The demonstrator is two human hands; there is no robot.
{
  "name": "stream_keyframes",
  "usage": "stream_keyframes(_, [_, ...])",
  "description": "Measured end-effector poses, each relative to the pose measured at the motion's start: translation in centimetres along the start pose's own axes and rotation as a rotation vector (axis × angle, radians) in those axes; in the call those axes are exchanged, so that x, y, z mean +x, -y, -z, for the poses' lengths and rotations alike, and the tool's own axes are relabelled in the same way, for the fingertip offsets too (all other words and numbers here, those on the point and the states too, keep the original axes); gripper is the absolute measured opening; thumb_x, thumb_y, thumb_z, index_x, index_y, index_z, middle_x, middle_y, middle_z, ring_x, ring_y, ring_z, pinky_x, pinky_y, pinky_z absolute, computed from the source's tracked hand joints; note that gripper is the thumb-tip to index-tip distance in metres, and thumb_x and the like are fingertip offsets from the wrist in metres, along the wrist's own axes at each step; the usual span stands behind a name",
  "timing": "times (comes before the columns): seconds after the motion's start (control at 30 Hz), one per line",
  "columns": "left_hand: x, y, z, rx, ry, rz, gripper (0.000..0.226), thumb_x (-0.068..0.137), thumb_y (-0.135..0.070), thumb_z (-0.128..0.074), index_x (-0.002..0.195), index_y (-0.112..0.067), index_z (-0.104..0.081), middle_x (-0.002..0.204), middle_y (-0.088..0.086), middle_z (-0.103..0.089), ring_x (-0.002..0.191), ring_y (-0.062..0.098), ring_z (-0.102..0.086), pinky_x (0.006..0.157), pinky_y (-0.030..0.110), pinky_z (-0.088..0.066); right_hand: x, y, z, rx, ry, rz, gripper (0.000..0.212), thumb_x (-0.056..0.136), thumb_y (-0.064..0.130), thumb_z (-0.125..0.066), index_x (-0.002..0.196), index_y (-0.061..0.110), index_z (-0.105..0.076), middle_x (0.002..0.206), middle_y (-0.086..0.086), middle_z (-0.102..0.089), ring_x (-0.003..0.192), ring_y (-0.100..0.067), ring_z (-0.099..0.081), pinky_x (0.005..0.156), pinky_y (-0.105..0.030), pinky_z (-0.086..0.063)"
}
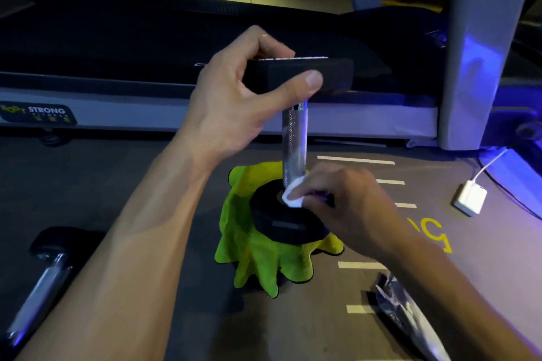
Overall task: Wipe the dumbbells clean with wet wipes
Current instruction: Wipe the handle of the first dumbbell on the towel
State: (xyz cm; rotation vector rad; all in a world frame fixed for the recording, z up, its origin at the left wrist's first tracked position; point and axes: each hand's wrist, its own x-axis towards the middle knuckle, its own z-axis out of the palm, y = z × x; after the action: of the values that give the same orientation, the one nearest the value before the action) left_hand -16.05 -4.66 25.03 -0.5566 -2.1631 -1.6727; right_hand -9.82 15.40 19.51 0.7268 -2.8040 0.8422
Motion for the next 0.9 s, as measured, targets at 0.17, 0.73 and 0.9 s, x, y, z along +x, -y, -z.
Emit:
stream_keyframes(0.17, [0.0, -0.5, -0.5, 0.010, 0.006, -0.007, 0.052, 0.080, -0.050, -0.082, 0.106, -0.007, -0.067, 0.102, 0.004, -0.075, 0.087, 0.011, -0.064, 0.085, 0.049, -0.058, 0.6, 4.2, -2.0, -0.397, 0.119, -0.038, 0.026, 0.093, 0.005, -0.056, 0.107, 0.021, -0.071, 0.114, 0.001, -0.058, 0.109, -0.025, -0.057, 0.080, -0.040, -0.053])
stream_keyframes(0.73, [0.0, -0.8, -0.6, -0.043, 0.027, 0.015, 0.055, 0.077, -0.045, -0.081, 0.106, -0.002, -0.065, 0.110, 0.015, -0.073, 0.093, 0.015, -0.066, 0.086, 0.043, -0.055, -0.1, -1.2, -0.3, -0.045, -0.035, 0.037, 0.015, 0.090, 0.012, -0.070, 0.087, 0.025, -0.077, 0.089, 0.014, -0.068, 0.083, -0.004, -0.061, 0.078, -0.023, -0.049])
stream_keyframes(0.9, [0.3, -0.5, -0.6, -0.065, 0.009, 0.042, 0.048, 0.076, -0.046, -0.080, 0.102, -0.009, -0.064, 0.115, 0.018, -0.072, 0.100, 0.029, -0.069, 0.093, 0.051, -0.054, 2.7, -0.2, -0.1, 0.251, -0.481, 0.036, 0.011, 0.094, 0.006, -0.070, 0.102, 0.013, -0.075, 0.097, 0.001, -0.069, 0.089, -0.007, -0.068, 0.079, -0.020, -0.053])
